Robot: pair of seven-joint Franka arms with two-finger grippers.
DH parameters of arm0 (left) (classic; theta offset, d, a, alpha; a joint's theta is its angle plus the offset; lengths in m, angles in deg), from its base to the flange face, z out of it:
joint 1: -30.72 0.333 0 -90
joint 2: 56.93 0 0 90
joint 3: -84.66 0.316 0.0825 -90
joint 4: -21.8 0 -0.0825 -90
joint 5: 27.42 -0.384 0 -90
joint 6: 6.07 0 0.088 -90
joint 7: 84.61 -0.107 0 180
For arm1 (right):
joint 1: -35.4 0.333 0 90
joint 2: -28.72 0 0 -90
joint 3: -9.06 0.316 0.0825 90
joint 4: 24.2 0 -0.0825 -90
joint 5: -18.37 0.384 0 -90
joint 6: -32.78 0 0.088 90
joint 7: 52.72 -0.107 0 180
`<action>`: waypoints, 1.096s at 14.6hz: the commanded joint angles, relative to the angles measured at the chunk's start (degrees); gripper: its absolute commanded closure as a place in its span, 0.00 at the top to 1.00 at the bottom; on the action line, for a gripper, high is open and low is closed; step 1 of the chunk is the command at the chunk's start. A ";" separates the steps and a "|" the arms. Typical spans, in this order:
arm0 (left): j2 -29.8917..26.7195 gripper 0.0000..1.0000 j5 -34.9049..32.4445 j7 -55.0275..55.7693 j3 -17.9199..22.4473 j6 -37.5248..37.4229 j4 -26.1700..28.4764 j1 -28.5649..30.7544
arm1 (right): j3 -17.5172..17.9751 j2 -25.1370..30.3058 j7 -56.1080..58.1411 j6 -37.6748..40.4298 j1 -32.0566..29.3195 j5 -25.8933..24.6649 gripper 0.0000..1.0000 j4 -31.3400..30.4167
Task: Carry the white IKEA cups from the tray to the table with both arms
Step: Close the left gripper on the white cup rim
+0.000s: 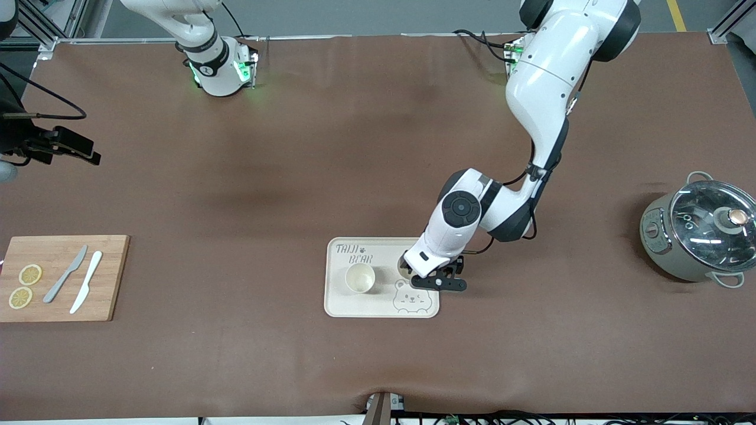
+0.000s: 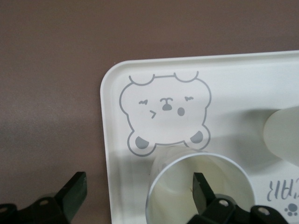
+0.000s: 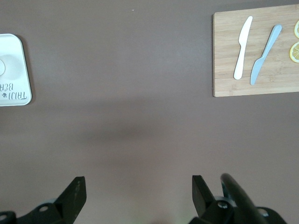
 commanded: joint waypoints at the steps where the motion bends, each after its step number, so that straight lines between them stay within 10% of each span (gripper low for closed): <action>1: 0.35 1.00 -1.41 2.05 0.39 0.92 -0.09 -0.59 | -0.11 0.25 0.28 0.33 0.44 -0.96 1.00 0.00; 3: 0.00 0.00 0.27 8.79 0.57 0.66 0.00 -0.68 | -0.11 0.25 0.37 0.33 0.44 -0.96 1.00 0.00; 13: -1.14 0.00 -1.40 8.65 0.39 -0.13 0.61 -0.07 | -0.11 -0.10 0.28 -0.20 0.53 -0.96 1.00 -0.09; 16: -7.28 0.00 -1.40 8.48 0.30 -12.14 1.58 0.38 | -0.11 -0.10 0.28 -0.20 0.53 -0.96 1.00 -0.09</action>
